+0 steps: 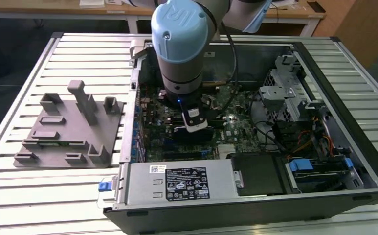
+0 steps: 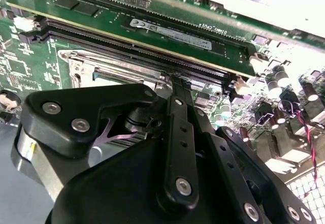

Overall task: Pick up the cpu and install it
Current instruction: 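Install the second cpu locking lever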

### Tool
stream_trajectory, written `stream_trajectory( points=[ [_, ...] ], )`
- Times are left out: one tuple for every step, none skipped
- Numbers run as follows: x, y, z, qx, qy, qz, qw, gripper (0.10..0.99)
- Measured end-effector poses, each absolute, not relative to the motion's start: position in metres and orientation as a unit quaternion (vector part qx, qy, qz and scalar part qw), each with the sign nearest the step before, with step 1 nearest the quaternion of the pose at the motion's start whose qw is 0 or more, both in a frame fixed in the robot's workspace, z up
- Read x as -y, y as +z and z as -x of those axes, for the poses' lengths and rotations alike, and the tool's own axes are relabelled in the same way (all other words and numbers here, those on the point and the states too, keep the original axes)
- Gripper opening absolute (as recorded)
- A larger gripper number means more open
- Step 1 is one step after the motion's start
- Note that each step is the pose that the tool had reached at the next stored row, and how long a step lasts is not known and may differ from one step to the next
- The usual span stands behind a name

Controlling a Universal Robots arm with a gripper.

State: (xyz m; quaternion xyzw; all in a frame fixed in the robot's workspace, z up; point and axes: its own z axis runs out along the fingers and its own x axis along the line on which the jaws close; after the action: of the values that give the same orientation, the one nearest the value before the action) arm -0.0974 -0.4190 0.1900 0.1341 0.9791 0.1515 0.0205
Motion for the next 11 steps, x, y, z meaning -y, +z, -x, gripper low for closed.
stream_trajectory(
  points=[
    [0.419,0.189,0.098,-0.979,0.152,-0.134,0.021,0.106],
    [0.419,0.188,0.098,-0.979,0.152,-0.134,0.02,0.106],
    [0.418,0.188,0.098,-0.979,0.151,-0.134,0.02,0.106],
    [0.418,0.188,0.098,-0.979,0.151,-0.134,0.02,0.106],
    [0.419,0.188,0.098,-0.979,0.151,-0.134,0.02,0.106],
    [0.418,0.188,0.098,-0.979,0.151,-0.134,0.02,0.106],
    [0.418,0.189,0.098,-0.979,0.151,-0.134,0.021,0.106],
    [0.418,0.19,0.098,-0.979,0.151,-0.134,0.021,0.106],
    [0.418,0.193,0.098,-0.979,0.151,-0.134,0.021,0.106],
    [0.418,0.196,0.098,-0.979,0.15,-0.134,0.021,0.106],
    [0.418,0.199,0.098,-0.979,0.15,-0.134,0.021,0.106]
  ],
)
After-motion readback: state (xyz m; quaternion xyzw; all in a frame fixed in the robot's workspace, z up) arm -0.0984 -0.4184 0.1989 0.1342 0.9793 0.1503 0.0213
